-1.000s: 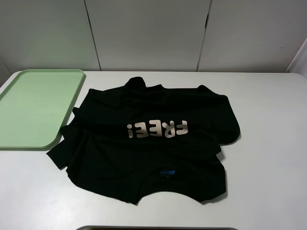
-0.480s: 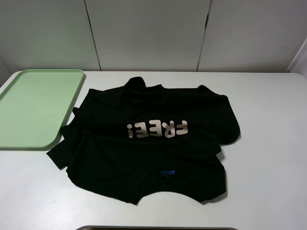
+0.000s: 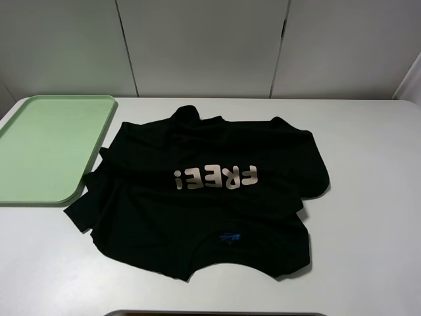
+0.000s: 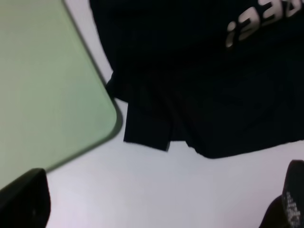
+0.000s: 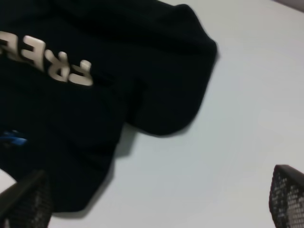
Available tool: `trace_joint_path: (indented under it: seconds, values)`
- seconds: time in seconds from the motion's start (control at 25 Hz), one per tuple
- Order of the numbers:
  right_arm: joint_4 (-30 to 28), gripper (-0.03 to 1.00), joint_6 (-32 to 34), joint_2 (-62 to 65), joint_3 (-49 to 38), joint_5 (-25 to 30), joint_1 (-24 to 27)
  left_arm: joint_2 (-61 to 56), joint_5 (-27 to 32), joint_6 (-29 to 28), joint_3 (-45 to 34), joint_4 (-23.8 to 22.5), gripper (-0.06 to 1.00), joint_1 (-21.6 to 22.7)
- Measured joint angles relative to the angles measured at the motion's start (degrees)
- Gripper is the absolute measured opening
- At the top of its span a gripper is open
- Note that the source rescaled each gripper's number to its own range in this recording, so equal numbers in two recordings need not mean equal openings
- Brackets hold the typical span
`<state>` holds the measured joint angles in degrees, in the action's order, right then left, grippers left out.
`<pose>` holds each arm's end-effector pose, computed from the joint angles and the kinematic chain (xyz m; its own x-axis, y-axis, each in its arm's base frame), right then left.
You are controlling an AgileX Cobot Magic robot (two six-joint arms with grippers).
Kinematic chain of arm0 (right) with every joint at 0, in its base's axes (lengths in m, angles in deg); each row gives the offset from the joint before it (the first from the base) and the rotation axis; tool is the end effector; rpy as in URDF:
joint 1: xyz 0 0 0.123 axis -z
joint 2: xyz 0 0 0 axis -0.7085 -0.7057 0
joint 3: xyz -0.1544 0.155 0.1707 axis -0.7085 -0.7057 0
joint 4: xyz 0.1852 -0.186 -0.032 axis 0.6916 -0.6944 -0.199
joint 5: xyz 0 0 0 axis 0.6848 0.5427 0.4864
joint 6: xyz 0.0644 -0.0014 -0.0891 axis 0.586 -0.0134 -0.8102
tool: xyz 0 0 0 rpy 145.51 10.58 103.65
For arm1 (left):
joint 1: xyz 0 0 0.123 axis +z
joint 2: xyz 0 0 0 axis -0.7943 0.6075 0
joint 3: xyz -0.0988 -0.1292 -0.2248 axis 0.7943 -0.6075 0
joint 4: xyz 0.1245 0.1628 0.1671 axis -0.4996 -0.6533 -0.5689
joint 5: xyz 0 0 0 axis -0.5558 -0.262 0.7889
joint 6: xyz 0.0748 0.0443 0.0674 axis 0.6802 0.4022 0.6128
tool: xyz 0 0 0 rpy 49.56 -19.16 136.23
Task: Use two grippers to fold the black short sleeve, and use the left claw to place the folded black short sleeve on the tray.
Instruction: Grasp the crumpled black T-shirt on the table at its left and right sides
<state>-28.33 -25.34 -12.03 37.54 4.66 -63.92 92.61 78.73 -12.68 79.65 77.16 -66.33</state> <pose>0.1406 0.0503 0.3413 -0.6143 -0.3733 -0.6952 -0.4372 0.8944 -0.0939 0.1009 -0.0308 0.3434 -0.5302 0.3680 -0.7639 0.4123 0.8991 0.1470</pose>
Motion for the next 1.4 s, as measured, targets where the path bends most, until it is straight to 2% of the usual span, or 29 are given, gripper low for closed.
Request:
trace_joint_path:
  seconds: [0.28,0.6,0.8,1.0,1.4]
  values:
    - [4.8,1.0,-7.8,-15.4,8.4,2.8,0.0,16.0,0.2,3.1,9.0,-5.1,0.96,-6.5]
    - [5.7,1.0,-14.4,-27.4,9.9,3.8,0.0,29.8,0.3,4.2,10.3,-13.4,0.96,-11.8]
    - [6.1,1.0,-17.1,-32.0,9.9,-0.8,0.0,36.0,-2.6,5.1,10.3,-15.2,0.96,-12.3]
    - [5.6,1.0,-20.0,-35.6,9.9,-4.0,0.0,40.0,-3.8,8.9,10.3,-16.9,0.96,-12.3]
    - [-1.9,1.0,-20.4,-44.8,10.0,-6.8,0.0,44.7,-7.6,16.4,10.3,-17.0,0.96,-12.3]
